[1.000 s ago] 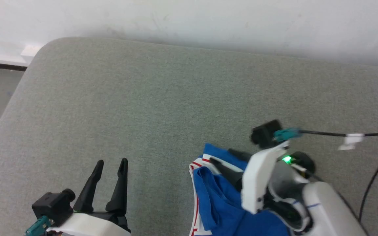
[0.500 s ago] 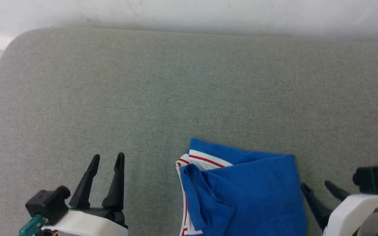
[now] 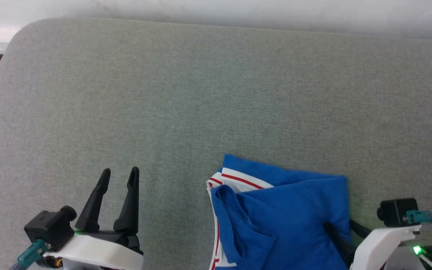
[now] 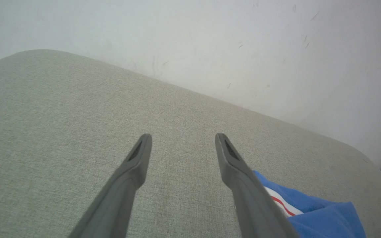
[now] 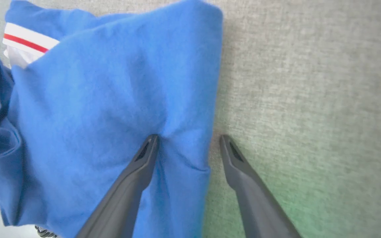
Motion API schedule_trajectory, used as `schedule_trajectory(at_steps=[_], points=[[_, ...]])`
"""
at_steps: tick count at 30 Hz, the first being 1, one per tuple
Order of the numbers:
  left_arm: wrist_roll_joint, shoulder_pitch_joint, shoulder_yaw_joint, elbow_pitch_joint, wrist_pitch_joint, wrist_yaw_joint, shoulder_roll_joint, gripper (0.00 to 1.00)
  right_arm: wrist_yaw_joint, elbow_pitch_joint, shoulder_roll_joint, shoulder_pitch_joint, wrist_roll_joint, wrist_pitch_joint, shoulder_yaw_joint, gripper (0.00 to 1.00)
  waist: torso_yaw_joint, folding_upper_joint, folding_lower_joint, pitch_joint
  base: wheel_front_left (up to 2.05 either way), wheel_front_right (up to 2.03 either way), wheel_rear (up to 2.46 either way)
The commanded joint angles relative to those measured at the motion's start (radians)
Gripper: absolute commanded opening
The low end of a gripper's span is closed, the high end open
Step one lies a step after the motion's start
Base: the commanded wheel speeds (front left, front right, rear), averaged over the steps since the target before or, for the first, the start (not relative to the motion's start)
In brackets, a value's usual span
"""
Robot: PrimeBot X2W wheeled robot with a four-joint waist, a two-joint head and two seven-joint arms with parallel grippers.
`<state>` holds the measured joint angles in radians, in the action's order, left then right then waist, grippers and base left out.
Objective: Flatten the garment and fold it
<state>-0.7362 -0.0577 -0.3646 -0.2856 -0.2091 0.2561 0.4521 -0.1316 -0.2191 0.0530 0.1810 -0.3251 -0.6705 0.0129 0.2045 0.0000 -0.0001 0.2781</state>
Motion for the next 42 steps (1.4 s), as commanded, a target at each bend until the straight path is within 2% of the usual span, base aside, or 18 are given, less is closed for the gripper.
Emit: schedule_trajectory(at_steps=[1,2,6,11,14,18,22,26,32,36,42], points=[[0.003,0.014,0.000,-0.002,0.004,-0.003,0.005,1.00,0.001,0.030,-0.003,-0.010,-0.004,0.002,-0.008,0.39,0.003,0.0000,0.0001,-0.001,0.00,0.00,0.00],[0.003,0.016,0.000,-0.001,0.005,-0.003,0.006,1.00,0.001,0.041,-0.003,-0.019,-0.014,0.016,-0.005,0.00,0.002,0.0000,0.0001,-0.004,0.00,0.00,0.00],[0.004,0.017,0.001,0.002,0.005,-0.001,0.008,1.00,0.001,0.058,-0.003,-0.045,-0.007,0.031,0.002,0.00,-0.015,0.0000,0.0001,-0.019,0.00,0.00,0.00],[0.011,0.017,0.000,-0.006,0.007,0.004,0.013,1.00,0.001,0.017,-0.002,-0.099,0.030,0.026,0.051,0.00,-0.064,0.0000,0.0001,-0.032,0.00,0.00,0.00],[0.017,0.018,-0.001,-0.017,0.010,0.008,0.018,1.00,0.001,-0.020,0.026,-0.153,0.053,0.004,0.085,0.00,-0.098,0.0000,0.0001,-0.027,0.00,0.00,0.00],[0.024,0.032,-0.001,-0.034,0.019,0.010,0.028,1.00,0.001,-0.062,0.106,-0.236,0.064,-0.052,0.114,0.00,-0.140,0.0000,0.0001,0.000,0.00,0.00,0.00],[0.034,0.055,-0.002,-0.050,0.029,0.010,0.038,1.00,0.001,-0.066,0.233,-0.318,0.076,-0.105,0.125,0.00,-0.172,0.0000,0.0001,0.043,0.00,0.00,0.00],[0.048,0.088,0.005,-0.068,0.033,0.009,0.050,1.00,0.001,-0.047,0.352,-0.397,0.083,-0.131,0.143,0.00,-0.196,0.0000,0.0001,0.096,0.00,0.00,0.00],[0.087,0.152,0.011,-0.097,0.026,0.009,0.063,1.00,0.001,0.017,0.491,-0.481,0.103,-0.136,0.214,0.00,-0.211,0.0000,0.0001,0.176,0.00,0.00,0.00],[0.109,0.197,0.005,-0.113,0.032,0.007,0.068,1.00,0.001,0.075,0.563,-0.507,0.116,-0.110,0.285,0.00,-0.215,0.0000,0.0001,0.231,0.00,0.00,0.00],[0.139,0.253,0.005,-0.133,0.024,0.004,0.070,1.00,0.001,0.153,0.610,-0.531,0.135,-0.065,0.351,0.00,-0.222,0.0000,0.0001,0.306,0.00,0.00,0.00]])
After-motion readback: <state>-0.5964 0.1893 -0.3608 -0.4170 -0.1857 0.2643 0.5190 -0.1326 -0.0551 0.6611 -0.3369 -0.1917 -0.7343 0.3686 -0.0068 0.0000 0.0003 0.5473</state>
